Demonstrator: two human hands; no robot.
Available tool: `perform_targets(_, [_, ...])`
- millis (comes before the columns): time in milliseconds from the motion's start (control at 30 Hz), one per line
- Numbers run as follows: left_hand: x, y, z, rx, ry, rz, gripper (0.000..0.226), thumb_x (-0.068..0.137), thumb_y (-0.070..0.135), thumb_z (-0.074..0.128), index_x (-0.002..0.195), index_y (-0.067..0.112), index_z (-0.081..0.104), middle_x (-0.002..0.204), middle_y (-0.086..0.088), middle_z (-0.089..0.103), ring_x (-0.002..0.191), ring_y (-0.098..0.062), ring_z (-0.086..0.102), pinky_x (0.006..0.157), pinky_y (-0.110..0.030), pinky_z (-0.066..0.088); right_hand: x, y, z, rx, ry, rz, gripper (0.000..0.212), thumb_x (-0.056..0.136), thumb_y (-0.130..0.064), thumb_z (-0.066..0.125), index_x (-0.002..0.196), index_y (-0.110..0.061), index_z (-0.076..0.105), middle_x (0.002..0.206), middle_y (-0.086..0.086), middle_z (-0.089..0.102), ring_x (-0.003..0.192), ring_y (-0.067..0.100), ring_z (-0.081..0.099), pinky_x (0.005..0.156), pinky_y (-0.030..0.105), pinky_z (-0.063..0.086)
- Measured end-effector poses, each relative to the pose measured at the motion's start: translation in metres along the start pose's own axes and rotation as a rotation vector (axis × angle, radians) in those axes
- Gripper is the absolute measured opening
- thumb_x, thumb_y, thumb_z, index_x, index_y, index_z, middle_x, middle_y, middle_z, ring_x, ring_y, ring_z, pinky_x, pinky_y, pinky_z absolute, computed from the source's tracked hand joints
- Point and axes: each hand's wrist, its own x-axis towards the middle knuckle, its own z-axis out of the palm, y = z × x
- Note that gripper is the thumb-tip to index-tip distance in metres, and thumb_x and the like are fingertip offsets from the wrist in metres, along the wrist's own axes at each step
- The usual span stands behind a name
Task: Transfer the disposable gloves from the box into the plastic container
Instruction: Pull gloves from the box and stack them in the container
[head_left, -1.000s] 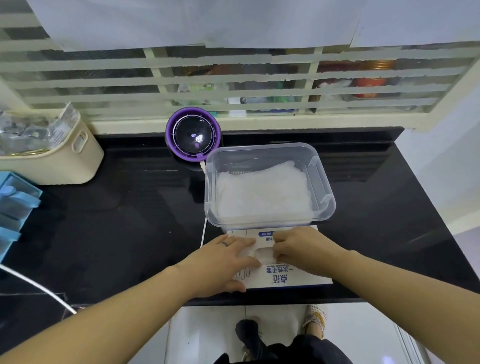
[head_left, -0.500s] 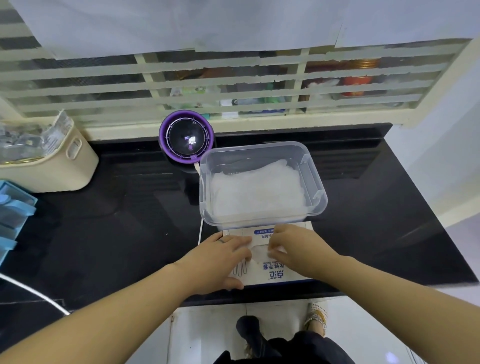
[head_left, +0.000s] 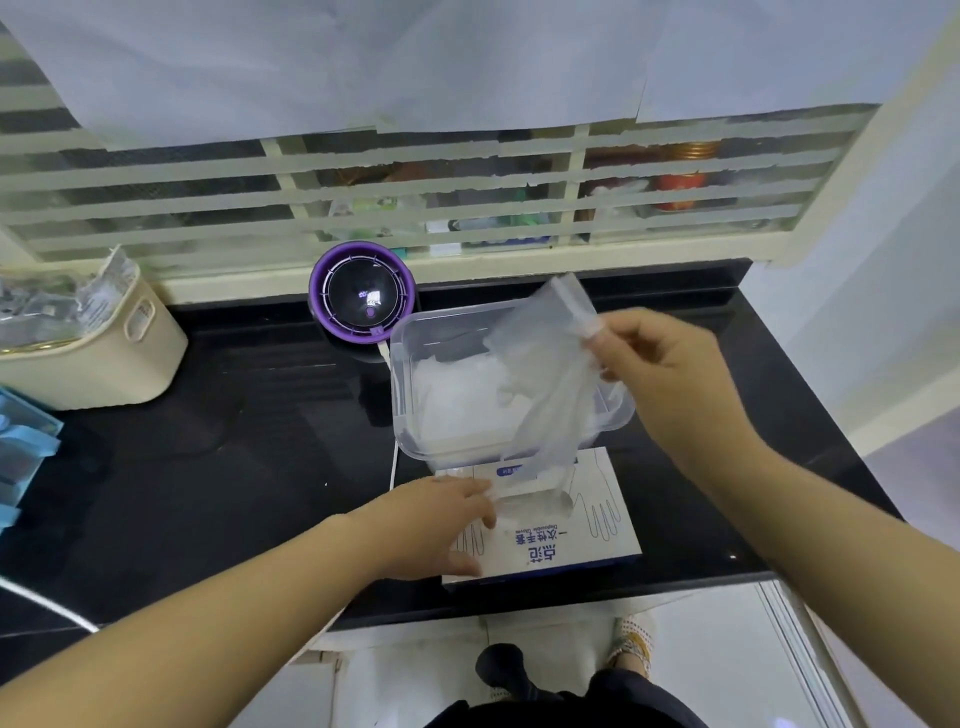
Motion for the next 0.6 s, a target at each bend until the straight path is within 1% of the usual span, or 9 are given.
perform_targets(133, [-0.02,0.005,-0.053,-0.538,0.016,-0.048,0.033,0.09,0.042,0.063,0.122,0.037,0.059,0.123,0.021,0.061,0.109,0.008,0.056,0.102,-0.022,0.043,0.021,-0.023,-0.017,-0.021,0.033,-0.076,0.014,0.092,-0.023,0.058,0.095,-0.032,0.068,0.091,-0.004,0.071,0.086,0.016,0.065,0.081,0.024,0.055])
perform_targets(200, [-0.035,-0.002,-0.086,-0.722,0.149,-0.031,0.02,0.091,0.031,0.063,0.111,0.03,0.066,0.109,0.016,0.07,0.102,0.001,0.064,0.095,-0.025,0.049,0.028,-0.033,-0.021,-0.056,0.012,-0.128,0.015,0.092,-0.024,0.058,0.099,-0.033,0.067,0.094,-0.002,0.072,0.087,0.014,0.065,0.081,0.022,0.054])
perform_targets(267, [-0.048,-0.01,-0.112,-0.902,0.332,-0.05,0.015,0.091,0.024,0.061,0.103,0.02,0.068,0.104,0.006,0.073,0.1,-0.011,0.068,0.091,-0.029,0.053,0.036,-0.042,-0.022,-0.1,-0.017,-0.196,0.016,0.092,-0.024,0.058,0.099,-0.037,0.065,0.097,-0.003,0.071,0.087,0.011,0.064,0.08,0.021,0.053])
perform_targets(300, [-0.053,-0.012,-0.123,-1.003,0.412,-0.071,0.02,0.088,0.029,0.059,0.1,0.015,0.068,0.103,0.001,0.073,0.1,-0.015,0.069,0.089,-0.031,0.054,0.041,-0.046,-0.022,-0.122,-0.028,-0.244,0.018,0.092,-0.023,0.058,0.097,-0.039,0.064,0.097,-0.003,0.071,0.087,0.012,0.063,0.08,0.021,0.053])
perform_targets(367, [-0.054,-0.013,-0.138,-1.239,0.482,-0.09,0.047,0.079,0.049,0.05,0.1,0.01,0.067,0.104,-0.009,0.072,0.098,-0.018,0.07,0.086,-0.031,0.056,0.049,-0.054,-0.019,-0.193,-0.063,-0.349,0.02,0.093,-0.02,0.059,0.1,-0.038,0.064,0.096,-0.003,0.069,0.086,0.009,0.061,0.079,0.016,0.049])
perform_targets(433, [-0.049,-0.01,-0.149,-1.428,0.434,-0.064,0.076,0.072,0.067,0.039,0.11,0.007,0.065,0.107,-0.012,0.072,0.098,-0.019,0.07,0.086,-0.032,0.056,0.058,-0.06,-0.015,-0.333,-0.138,-0.474,0.019,0.093,-0.019,0.058,0.106,-0.028,0.068,0.098,-0.006,0.067,0.087,0.003,0.058,0.08,0.011,0.045])
perform_targets(500, [-0.045,-0.007,-0.157,-1.514,0.371,-0.036,0.093,0.071,0.08,0.033,0.119,0.005,0.062,0.113,-0.012,0.07,0.105,-0.021,0.068,0.093,-0.036,0.051,0.069,-0.063,-0.007,-0.519,-0.237,-0.604,0.024,0.091,-0.021,0.054,0.108,-0.018,0.071,0.102,-0.003,0.066,0.092,0.008,0.059,0.084,0.021,0.046])
perform_targets(567, [-0.04,-0.002,-0.163,-1.562,0.357,0.035,0.086,0.076,0.075,0.037,0.122,0.007,0.061,0.116,-0.011,0.069,0.108,-0.023,0.066,0.095,-0.037,0.051,0.076,-0.065,0.002,-0.662,-0.34,-0.703,0.03,0.09,-0.024,0.049,0.107,-0.015,0.072,0.103,0.0,0.067,0.092,0.018,0.059,0.081,0.032,0.048])
perform_targets(600, [-0.039,0.001,-0.165,-1.583,0.386,0.064,0.07,0.083,0.065,0.042,0.119,0.008,0.063,0.112,-0.009,0.07,0.104,-0.022,0.067,0.09,-0.034,0.054,0.078,-0.063,0.006,-0.701,-0.377,-0.752,0.03,0.09,-0.024,0.048,0.106,-0.015,0.072,0.102,0.001,0.067,0.09,0.021,0.059,0.078,0.034,0.049])
